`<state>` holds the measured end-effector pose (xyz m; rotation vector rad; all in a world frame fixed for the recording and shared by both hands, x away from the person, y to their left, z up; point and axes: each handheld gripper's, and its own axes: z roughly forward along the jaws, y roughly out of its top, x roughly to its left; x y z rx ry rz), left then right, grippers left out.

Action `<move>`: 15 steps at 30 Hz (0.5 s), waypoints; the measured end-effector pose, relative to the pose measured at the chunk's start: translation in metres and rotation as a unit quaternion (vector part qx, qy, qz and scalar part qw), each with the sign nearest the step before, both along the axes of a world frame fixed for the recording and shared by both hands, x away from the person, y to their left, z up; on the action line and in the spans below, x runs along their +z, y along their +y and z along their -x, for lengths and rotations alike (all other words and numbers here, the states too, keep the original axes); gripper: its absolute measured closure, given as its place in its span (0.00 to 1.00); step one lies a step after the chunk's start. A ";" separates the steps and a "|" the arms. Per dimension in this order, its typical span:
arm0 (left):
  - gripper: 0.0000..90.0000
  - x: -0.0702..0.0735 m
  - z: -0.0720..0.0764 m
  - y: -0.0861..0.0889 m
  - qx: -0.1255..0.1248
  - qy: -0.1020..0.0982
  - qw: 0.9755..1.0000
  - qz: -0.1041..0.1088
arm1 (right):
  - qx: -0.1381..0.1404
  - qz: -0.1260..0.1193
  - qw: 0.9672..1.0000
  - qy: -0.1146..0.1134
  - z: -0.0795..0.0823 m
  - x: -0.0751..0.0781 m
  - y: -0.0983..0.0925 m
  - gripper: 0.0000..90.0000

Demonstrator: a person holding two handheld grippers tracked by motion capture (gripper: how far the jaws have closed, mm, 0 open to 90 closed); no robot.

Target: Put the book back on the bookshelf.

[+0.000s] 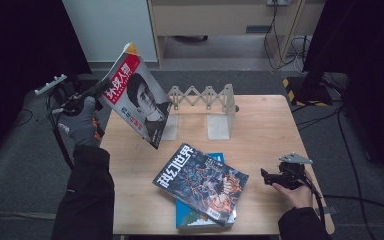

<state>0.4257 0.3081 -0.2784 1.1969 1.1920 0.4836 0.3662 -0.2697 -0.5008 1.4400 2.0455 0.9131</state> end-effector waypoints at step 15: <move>0.96 -0.013 -0.025 -0.027 0.013 0.007 0.999 -0.040 | 0.006 0.005 1.000 -0.004 0.000 -0.001 0.001 0.08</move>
